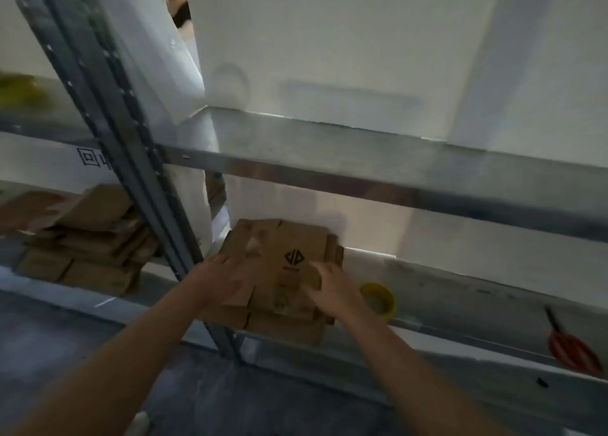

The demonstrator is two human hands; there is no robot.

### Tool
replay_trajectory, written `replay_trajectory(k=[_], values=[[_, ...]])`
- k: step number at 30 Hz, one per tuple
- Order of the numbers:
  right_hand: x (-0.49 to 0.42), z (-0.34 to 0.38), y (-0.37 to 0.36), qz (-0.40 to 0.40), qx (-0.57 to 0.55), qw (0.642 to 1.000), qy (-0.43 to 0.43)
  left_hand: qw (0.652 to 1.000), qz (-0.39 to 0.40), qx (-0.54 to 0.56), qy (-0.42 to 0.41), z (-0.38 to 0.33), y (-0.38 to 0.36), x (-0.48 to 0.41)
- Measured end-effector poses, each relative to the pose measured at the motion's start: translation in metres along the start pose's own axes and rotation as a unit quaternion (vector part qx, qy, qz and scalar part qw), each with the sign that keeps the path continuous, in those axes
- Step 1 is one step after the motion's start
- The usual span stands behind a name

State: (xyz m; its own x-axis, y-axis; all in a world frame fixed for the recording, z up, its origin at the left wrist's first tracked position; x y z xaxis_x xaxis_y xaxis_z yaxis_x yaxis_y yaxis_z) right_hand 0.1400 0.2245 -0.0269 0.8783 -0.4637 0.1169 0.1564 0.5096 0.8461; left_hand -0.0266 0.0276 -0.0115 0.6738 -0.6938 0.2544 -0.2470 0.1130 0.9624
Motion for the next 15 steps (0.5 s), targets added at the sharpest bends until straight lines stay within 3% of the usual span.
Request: replay_trajectory(k=[6,11,15], values=[[-0.043,-0.011,-0.033,-0.023,0.021,0.995,-0.097,0.994,0.033,0.106,0.014,0.036,-0.027,-0.054],[-0.058,-0.031,-0.049,-0.013,-0.018,0.989,-0.144,0.961,0.005,0.257,0.105,0.046,-0.048,-0.075],[-0.062,-0.045,-0.054,-0.005,-0.050,0.982,-0.183,0.952,0.025,0.273,0.137,0.051,-0.061,-0.083]])
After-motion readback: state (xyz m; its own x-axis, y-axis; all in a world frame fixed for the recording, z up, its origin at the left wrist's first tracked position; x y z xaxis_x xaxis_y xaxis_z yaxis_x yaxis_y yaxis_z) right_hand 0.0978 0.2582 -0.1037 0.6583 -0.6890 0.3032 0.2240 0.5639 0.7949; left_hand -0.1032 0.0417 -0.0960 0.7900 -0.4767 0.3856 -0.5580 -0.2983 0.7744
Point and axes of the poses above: each hand's wrist, its own x-axis away from the middle knuckle, its own y-axis out of the back of the hand, z = x × y, the point moved 4 cm from there along -x, towards the middle knuckle, and after that the axes turned 2 degrees about -z, right-handed, at the moved point
